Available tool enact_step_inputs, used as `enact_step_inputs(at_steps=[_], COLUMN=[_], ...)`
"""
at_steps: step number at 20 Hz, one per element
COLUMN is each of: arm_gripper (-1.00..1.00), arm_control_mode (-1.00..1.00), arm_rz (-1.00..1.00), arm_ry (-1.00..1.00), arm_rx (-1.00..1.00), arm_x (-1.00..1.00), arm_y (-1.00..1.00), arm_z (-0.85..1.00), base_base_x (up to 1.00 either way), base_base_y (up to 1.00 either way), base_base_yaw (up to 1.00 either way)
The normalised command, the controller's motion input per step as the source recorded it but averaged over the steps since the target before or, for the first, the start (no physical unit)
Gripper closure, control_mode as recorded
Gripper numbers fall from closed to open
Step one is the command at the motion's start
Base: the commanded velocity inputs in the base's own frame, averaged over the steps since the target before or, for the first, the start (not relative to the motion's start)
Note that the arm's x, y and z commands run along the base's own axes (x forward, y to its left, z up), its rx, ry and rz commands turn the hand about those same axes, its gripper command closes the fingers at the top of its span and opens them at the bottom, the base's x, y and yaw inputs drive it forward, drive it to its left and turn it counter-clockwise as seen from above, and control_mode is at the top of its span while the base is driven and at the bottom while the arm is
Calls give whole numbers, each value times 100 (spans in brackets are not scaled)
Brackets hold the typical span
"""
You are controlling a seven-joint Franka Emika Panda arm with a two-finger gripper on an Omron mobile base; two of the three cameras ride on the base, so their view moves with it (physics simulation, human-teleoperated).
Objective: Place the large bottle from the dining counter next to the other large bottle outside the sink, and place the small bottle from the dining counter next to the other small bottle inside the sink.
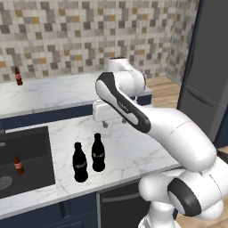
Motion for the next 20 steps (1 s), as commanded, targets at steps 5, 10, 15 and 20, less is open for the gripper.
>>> enact_step_inputs(at_steps=[5,10,15,20], arm_gripper=[-100,-100,-100,-100], arm_control_mode=[-100,-100,-100,-100], arm_rz=[0,0,0,0], arm_ry=[-10,-23,-10,0], arm_rx=[0,0,0,0], arm_x=[-55,-46,-10,-1], arm_y=[-49,-59,-62,-22], arm_z=[6,0,0,0], base_base_x=[0,0,0,0], base_base_y=[0,0,0,0], base_base_yaw=[0,0,0,0])
